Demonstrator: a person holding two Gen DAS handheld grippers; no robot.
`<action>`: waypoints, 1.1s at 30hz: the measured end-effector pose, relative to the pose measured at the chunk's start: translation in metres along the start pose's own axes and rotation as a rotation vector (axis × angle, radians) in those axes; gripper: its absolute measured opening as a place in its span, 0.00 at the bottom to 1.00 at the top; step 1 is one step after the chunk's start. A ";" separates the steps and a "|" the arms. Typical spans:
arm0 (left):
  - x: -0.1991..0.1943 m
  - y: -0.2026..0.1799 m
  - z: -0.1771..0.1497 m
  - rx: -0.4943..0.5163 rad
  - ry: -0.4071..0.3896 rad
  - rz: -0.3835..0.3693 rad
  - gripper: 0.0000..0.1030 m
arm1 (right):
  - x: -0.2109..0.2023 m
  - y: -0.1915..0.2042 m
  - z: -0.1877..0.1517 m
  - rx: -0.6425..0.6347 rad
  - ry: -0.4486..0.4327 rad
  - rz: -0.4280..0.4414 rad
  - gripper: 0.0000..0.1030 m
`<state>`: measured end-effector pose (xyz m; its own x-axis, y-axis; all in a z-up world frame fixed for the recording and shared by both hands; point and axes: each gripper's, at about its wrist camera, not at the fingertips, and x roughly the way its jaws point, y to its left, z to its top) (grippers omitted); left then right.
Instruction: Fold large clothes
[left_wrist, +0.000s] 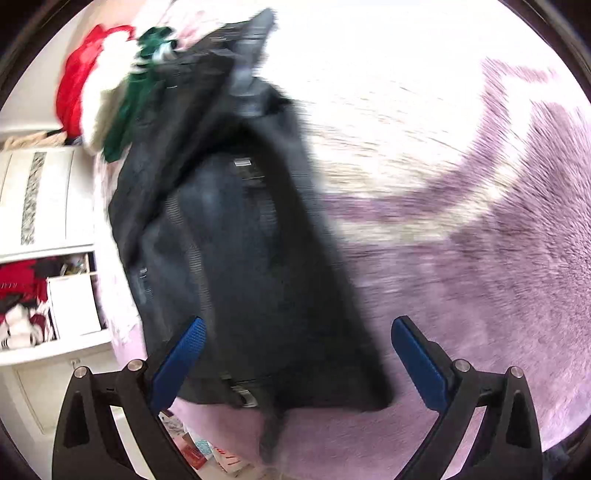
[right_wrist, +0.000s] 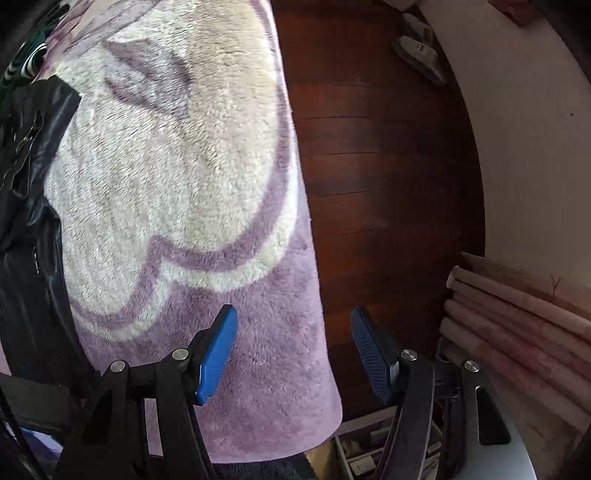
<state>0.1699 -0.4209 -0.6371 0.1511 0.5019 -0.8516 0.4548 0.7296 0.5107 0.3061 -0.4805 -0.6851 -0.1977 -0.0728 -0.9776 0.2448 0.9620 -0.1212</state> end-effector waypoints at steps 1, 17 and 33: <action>0.002 -0.005 0.000 0.015 0.001 0.007 1.00 | 0.004 0.002 0.015 0.007 -0.004 -0.005 0.64; 0.044 0.029 0.007 -0.087 0.043 0.190 1.00 | -0.033 0.172 0.131 -0.034 -0.092 0.059 0.64; 0.009 0.088 -0.019 -0.172 -0.066 -0.005 0.05 | 0.044 0.312 0.238 -0.161 0.214 0.978 0.86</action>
<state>0.1943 -0.3434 -0.5973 0.2090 0.4707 -0.8572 0.3000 0.8034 0.5144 0.5999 -0.2462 -0.8069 -0.1485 0.7992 -0.5825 0.2629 0.5997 0.7558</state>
